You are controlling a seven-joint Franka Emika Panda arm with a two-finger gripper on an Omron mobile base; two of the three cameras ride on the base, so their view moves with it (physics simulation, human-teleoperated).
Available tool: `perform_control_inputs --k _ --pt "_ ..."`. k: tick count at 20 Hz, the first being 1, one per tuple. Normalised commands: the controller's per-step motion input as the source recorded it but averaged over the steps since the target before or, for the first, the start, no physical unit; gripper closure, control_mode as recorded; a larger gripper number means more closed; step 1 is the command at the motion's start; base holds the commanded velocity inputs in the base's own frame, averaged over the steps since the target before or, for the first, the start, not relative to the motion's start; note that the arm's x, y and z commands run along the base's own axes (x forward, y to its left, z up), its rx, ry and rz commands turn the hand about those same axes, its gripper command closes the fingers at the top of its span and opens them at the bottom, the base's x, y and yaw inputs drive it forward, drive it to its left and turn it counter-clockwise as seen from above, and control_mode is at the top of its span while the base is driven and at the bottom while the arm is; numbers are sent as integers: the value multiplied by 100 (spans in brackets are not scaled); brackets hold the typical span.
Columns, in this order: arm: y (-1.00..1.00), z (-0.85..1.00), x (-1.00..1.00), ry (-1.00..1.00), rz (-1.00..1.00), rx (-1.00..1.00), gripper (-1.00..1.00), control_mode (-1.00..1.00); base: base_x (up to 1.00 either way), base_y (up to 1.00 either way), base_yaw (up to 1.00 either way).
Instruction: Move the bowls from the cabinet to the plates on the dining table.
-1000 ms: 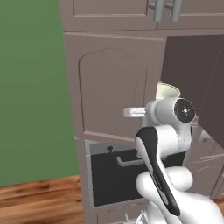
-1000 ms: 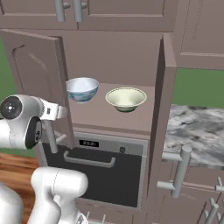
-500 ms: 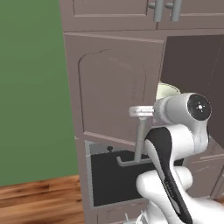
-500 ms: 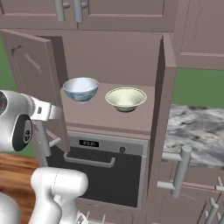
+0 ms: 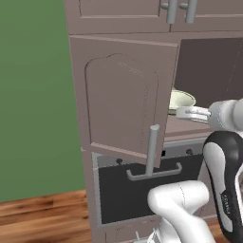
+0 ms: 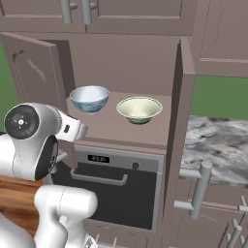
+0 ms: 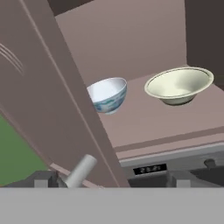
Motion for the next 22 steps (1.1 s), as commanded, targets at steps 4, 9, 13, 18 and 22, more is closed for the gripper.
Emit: perform_control_inputs --k 4,9,13,18,22 --pt "-32 0 -18 0 0 12 -100 -100 0 0 0" --pt "-24 0 -2 0 0 11 -100 -100 0 0 0" --pt "-17 0 0 2 0 9 -100 -100 0 0 0" --pt "-20 0 12 3 0 8 -100 -100 0 0 0" --pt "-15 0 10 4 0 12 -100 -100 0 0 0"
